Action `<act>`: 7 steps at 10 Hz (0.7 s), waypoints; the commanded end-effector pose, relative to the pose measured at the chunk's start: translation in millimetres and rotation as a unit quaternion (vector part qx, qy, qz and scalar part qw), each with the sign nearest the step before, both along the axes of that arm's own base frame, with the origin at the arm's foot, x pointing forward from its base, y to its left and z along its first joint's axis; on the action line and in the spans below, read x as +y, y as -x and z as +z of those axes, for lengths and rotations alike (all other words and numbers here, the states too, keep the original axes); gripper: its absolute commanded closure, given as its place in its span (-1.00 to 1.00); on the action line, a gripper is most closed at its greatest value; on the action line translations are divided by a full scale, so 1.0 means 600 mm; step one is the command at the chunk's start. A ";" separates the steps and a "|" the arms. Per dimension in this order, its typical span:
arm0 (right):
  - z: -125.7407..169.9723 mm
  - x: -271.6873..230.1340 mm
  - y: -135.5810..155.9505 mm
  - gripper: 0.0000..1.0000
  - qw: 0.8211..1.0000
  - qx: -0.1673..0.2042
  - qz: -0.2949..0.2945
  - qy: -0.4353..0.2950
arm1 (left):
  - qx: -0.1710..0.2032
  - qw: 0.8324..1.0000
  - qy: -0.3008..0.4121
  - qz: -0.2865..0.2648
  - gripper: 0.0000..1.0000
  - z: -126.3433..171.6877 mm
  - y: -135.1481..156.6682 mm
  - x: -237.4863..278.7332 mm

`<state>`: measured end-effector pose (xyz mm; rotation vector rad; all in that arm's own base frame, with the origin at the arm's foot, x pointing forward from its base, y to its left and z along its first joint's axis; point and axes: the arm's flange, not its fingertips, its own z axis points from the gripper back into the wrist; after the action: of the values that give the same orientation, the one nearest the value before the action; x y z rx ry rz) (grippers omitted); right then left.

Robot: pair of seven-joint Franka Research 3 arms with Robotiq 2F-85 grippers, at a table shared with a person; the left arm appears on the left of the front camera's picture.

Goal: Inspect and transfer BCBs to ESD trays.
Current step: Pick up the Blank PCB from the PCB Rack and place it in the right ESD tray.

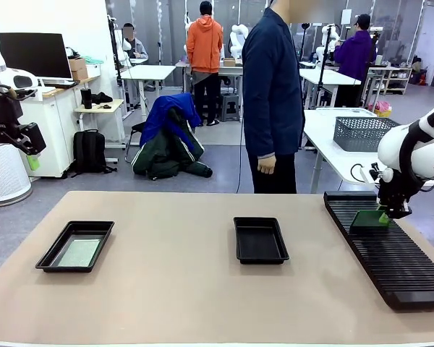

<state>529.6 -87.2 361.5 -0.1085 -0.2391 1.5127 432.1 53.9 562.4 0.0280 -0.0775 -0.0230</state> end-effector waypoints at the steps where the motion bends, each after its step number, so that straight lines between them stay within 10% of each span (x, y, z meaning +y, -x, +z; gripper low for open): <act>1: -0.005 -0.006 -0.010 0.56 1.000 -0.016 0.009 -0.006 | 0.000 1.000 -0.001 0.001 -0.94 -0.003 0.001 0.001; 7: -0.005 -0.009 -0.012 1.00 1.000 -0.010 0.003 -0.002 | 0.000 1.000 -0.001 0.001 -0.94 -0.003 0.001 0.001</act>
<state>532.8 -88.4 363.4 -0.1168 -0.2435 1.5115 432.1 53.9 562.4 0.0280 -0.0775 -0.0230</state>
